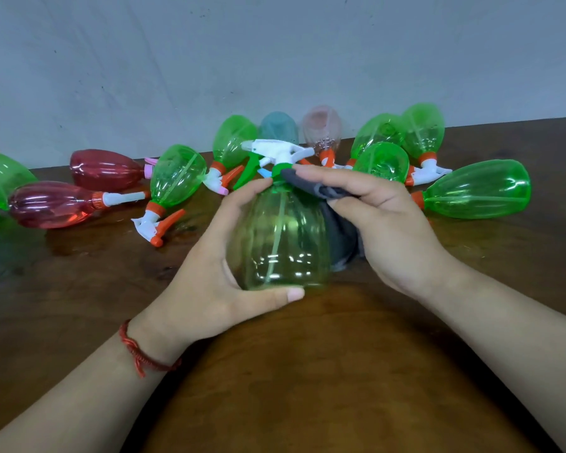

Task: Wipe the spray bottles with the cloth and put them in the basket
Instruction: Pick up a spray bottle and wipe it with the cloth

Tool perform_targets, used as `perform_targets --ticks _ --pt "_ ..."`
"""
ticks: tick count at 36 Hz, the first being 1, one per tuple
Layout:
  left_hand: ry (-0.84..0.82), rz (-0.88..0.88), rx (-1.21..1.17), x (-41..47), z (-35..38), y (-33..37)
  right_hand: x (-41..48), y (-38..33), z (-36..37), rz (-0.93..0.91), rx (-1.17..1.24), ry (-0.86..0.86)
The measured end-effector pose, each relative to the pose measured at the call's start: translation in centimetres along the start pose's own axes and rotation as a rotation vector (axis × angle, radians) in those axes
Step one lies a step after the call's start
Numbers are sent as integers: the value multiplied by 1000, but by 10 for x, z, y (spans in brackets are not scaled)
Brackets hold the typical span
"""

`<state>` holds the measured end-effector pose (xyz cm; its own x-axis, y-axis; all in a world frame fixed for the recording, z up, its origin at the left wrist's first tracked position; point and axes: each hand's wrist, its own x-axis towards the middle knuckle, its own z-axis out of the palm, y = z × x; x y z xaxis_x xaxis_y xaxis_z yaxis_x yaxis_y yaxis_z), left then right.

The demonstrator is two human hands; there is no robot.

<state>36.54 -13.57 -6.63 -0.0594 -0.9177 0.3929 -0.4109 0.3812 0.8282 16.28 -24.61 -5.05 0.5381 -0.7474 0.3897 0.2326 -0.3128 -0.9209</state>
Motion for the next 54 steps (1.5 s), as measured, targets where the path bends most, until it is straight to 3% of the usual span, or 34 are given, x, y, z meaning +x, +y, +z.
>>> perform_targets --ticks 4,8,15,20,25,34,37,41,45,50,52,54 --pt "-36 -23 -76 -1 1 4 0 -2 1 10 135 31" --pt "-68 -17 92 2 3 6 -2 3 2 -57 -76 41" --pt "68 21 159 5 4 3 -8 6 9 -198 -379 -12" --pt "262 -67 47 8 0 0 -15 6 12 -321 -530 -112" --pt "340 -106 -1 10 0 -1 -17 5 14 -402 -601 -164" --pt "289 -210 -249 11 -3 7 -17 7 11 -383 -565 -139" --pt "360 -257 -414 14 -8 8 -16 6 11 -325 -544 -112" --pt "389 -271 -445 18 -12 8 -15 6 14 -275 -522 -104" --pt "368 -287 -462 20 -17 6 -18 5 20 -385 -625 -149" --pt "410 -301 -565 22 -21 5 -16 4 24 -624 -889 -346" --pt "456 -271 -581 21 -22 5 -15 5 26 -622 -868 -345" --pt "483 -231 -593 20 -21 8 -15 5 30 -531 -727 -232"
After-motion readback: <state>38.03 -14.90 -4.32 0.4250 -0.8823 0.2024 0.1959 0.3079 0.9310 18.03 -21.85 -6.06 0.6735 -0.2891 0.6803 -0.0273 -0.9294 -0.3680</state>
